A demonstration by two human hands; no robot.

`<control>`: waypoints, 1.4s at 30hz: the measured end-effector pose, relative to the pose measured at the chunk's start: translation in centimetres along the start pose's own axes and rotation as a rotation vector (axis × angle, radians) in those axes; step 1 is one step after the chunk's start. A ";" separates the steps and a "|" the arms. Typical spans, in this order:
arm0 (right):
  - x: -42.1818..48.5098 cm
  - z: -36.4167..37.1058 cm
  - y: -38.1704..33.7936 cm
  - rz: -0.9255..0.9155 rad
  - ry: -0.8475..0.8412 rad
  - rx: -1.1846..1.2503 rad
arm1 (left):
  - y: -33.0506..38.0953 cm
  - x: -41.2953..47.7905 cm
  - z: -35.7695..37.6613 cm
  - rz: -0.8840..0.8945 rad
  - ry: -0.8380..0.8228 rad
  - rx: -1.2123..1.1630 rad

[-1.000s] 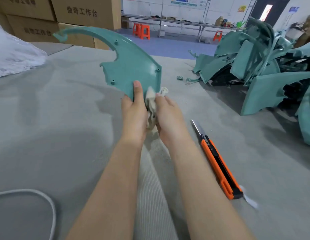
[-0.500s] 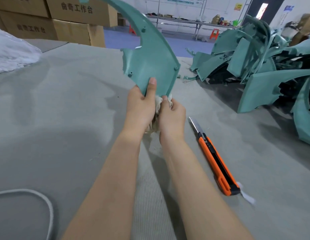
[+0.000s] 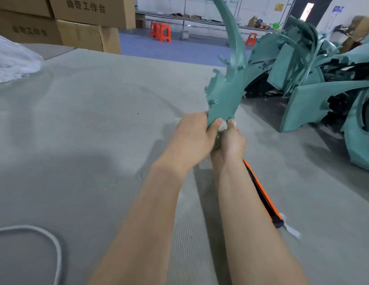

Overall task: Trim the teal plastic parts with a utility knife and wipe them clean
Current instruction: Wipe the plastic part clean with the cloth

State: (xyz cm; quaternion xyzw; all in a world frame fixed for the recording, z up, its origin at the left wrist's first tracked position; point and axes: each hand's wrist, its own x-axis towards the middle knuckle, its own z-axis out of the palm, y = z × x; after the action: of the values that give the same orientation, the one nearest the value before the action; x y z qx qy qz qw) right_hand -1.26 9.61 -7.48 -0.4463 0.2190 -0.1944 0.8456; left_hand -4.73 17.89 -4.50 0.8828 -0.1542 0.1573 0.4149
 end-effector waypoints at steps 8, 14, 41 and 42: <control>-0.1 0.6 -1.0 0.223 -0.278 0.227 | -1.7 0.2 0.3 -0.115 0.283 -0.205; -1.1 1.1 -0.1 -0.048 -0.582 -0.350 | -3.8 0.9 0.5 -0.294 0.431 -0.611; 1.0 -0.4 -0.2 -0.128 -0.157 -0.303 | -2.8 -0.5 -3.5 -0.106 -0.142 -0.388; 1.2 -0.7 -0.2 -0.108 -0.219 -0.369 | -3.2 -0.5 -3.8 -0.130 -0.167 -0.438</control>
State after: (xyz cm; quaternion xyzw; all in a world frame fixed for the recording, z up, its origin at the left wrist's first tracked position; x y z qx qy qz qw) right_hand -0.64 8.42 -7.85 -0.6231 0.1335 -0.1461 0.7567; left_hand -4.48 22.90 -4.60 0.7899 -0.1614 0.0197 0.5913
